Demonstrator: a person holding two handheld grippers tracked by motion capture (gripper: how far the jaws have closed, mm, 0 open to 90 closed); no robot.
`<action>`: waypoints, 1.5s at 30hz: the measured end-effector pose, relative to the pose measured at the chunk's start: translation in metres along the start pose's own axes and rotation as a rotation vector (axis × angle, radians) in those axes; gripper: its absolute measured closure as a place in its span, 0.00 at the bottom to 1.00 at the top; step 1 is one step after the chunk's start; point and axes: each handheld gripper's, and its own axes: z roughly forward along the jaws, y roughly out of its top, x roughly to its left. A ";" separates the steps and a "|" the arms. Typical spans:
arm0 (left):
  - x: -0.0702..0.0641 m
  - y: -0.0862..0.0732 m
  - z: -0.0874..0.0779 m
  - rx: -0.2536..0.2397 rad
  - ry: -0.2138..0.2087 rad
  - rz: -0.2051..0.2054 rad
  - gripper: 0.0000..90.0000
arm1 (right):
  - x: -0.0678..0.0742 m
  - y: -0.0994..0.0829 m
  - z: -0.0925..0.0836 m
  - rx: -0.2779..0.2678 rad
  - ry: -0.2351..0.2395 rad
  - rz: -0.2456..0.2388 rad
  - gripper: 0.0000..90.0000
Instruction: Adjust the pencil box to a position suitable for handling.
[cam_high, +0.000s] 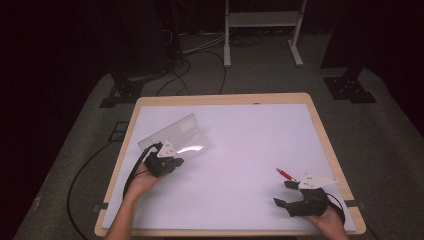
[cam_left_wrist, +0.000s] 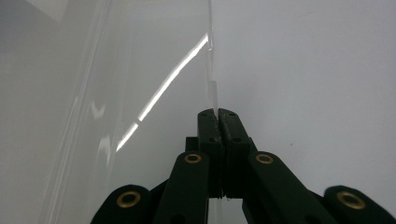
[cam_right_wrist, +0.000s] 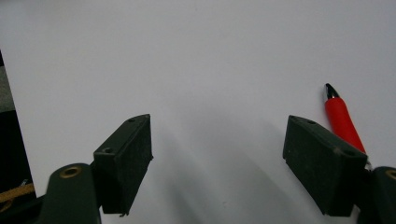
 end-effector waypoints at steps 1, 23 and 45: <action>-0.002 0.002 0.000 -0.002 -0.003 0.015 0.99 | 0.000 0.000 -0.001 -0.001 -0.001 -0.002 0.26; -0.048 0.041 0.014 -0.040 -0.134 0.169 0.99 | -0.008 0.000 -0.016 -0.038 -0.040 0.003 0.26; -0.095 0.054 0.042 -0.055 -0.273 0.273 0.99 | -0.016 -0.002 -0.024 -0.048 -0.067 0.017 0.26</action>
